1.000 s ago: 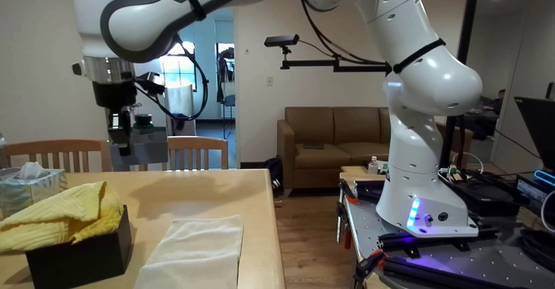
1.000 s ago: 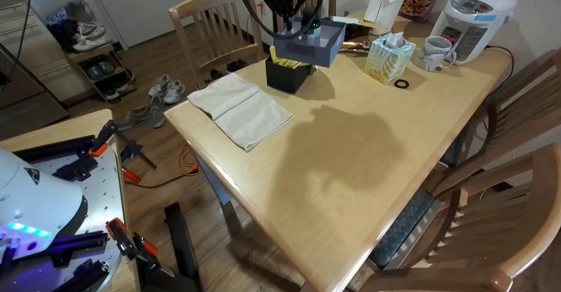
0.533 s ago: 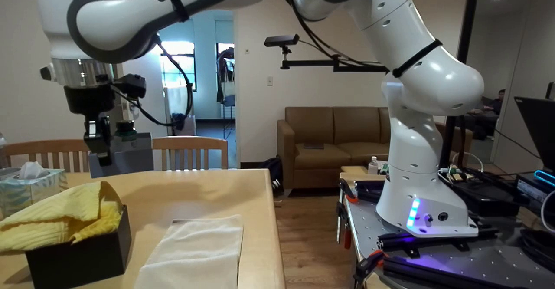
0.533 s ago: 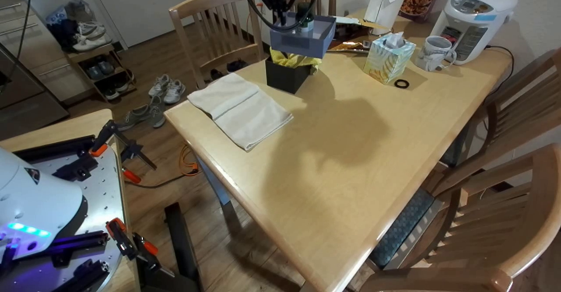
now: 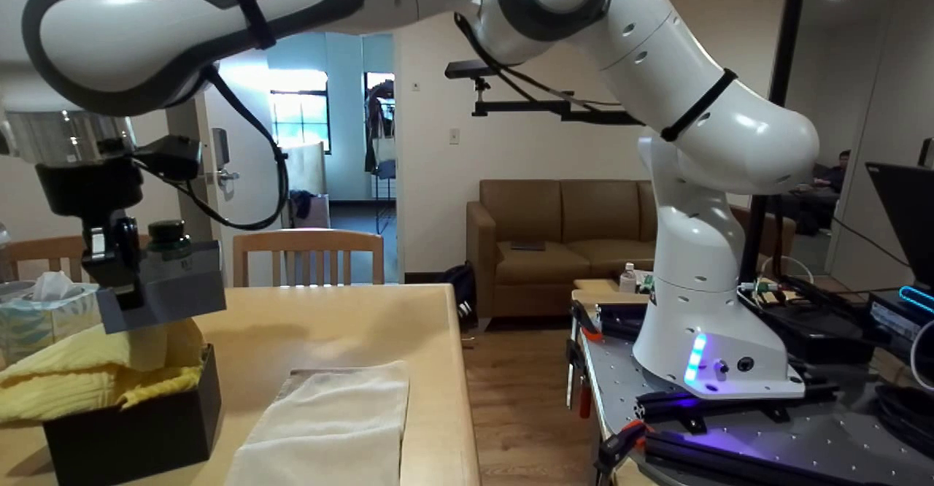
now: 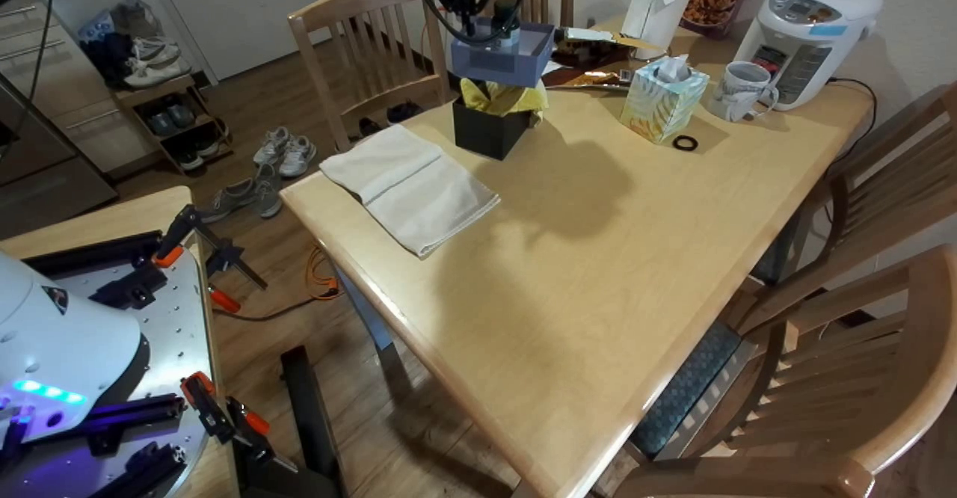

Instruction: Pick up the small glass bottle and put it in the grey box. Pick up the grey box and place it on top of the black box.

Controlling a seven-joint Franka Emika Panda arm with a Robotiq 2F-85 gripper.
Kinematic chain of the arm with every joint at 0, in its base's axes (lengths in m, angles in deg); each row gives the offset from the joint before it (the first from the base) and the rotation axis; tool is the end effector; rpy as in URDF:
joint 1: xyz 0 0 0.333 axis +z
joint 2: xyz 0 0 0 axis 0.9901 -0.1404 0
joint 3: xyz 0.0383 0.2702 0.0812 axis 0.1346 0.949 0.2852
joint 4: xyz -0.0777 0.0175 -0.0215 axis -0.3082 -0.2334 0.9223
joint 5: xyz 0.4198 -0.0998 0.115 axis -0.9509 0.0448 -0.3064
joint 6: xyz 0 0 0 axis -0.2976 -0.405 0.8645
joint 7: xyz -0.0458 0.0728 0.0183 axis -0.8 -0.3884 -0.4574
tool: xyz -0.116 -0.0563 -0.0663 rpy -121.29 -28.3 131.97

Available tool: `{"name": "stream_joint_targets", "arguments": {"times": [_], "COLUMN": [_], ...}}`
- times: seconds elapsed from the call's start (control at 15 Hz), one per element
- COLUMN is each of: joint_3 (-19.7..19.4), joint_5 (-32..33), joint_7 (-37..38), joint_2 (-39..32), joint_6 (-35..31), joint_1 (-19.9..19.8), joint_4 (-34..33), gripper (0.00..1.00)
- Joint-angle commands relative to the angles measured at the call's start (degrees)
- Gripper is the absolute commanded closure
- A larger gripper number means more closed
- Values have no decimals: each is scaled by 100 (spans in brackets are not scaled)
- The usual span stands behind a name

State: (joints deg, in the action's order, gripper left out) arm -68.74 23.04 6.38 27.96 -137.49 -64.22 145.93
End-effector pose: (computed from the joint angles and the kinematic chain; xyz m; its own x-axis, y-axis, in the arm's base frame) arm 0.7358 0.2715 0.2460 0.7860 0.6152 -0.0602 0.6174 -0.7763 0.1273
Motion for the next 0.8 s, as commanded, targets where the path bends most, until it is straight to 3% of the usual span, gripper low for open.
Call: {"name": "stream_joint_targets", "arguments": {"times": [0.0, 0.73], "joint_3": [73, 319], "joint_5": [4, -462], "joint_7": [-104, -222], "joint_2": [-548, -1553], "joint_6": [372, 306], "joint_1": [82, 10], "joint_4": [-864, -1941], "gripper": [99, 99]}}
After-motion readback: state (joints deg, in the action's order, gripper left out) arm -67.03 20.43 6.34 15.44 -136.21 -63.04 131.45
